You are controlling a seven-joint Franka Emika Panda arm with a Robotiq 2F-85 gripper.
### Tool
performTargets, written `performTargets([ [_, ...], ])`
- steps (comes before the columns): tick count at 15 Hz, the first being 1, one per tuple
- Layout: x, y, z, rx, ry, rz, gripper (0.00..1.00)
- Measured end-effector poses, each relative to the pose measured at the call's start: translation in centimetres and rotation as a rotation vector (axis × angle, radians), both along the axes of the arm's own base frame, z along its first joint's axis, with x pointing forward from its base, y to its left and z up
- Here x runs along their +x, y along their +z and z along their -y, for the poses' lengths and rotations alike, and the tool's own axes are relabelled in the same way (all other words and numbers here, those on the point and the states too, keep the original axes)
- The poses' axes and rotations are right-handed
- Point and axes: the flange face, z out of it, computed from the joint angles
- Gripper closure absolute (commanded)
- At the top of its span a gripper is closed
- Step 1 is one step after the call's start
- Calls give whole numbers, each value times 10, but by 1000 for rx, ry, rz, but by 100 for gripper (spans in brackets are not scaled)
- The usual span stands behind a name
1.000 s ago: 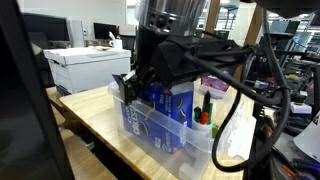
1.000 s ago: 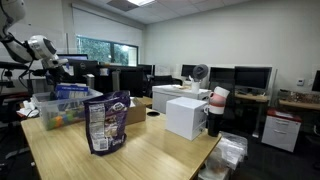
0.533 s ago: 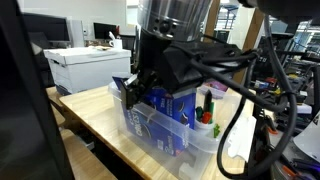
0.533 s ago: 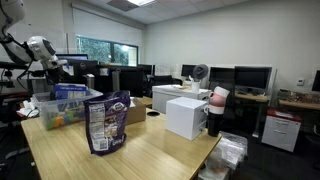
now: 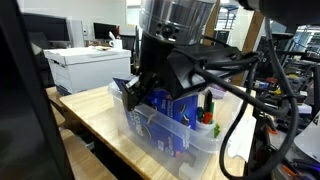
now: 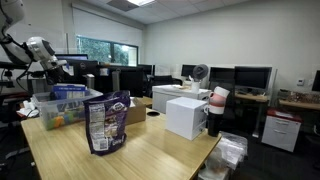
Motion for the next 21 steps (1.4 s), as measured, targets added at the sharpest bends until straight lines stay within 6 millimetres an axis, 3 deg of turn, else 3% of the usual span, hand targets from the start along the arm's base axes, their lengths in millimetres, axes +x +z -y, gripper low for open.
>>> performTargets([
  [9, 1, 2, 3, 57, 24, 26, 99],
  [21, 3, -5, 11, -5, 53, 121, 99],
])
